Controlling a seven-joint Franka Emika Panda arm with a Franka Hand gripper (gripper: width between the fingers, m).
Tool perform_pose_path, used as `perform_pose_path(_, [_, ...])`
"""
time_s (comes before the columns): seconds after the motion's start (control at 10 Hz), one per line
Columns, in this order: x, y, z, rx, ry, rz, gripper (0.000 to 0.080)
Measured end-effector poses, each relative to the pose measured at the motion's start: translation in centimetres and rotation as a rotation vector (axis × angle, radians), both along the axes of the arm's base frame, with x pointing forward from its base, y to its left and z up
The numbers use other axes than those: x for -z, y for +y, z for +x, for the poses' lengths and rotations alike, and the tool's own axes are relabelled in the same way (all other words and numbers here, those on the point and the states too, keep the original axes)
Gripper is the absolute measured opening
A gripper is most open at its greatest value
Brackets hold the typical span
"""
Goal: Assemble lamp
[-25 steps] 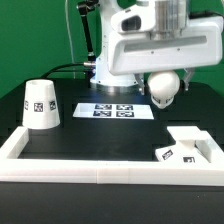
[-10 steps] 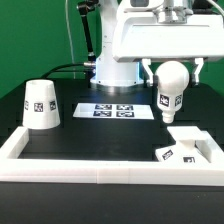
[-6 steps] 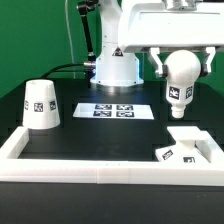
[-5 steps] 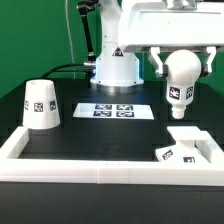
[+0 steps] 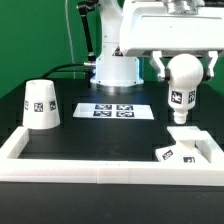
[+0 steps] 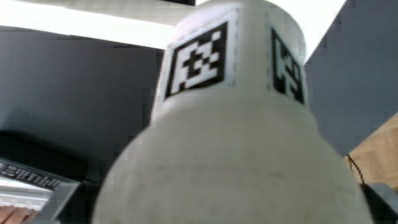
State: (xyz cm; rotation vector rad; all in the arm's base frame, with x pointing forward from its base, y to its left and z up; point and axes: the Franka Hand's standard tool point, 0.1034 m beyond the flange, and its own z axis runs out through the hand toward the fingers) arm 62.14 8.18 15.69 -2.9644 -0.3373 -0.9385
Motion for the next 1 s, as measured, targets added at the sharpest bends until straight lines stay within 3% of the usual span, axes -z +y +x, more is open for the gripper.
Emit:
perform_pose_path(0.5, [1.5,1.0,-0.2,-0.014,0.018,-0.001,0.0579])
perform_pose_path(1.0, [1.9,1.6,-0.8,-0.024,0.028,-0.002,0.0579])
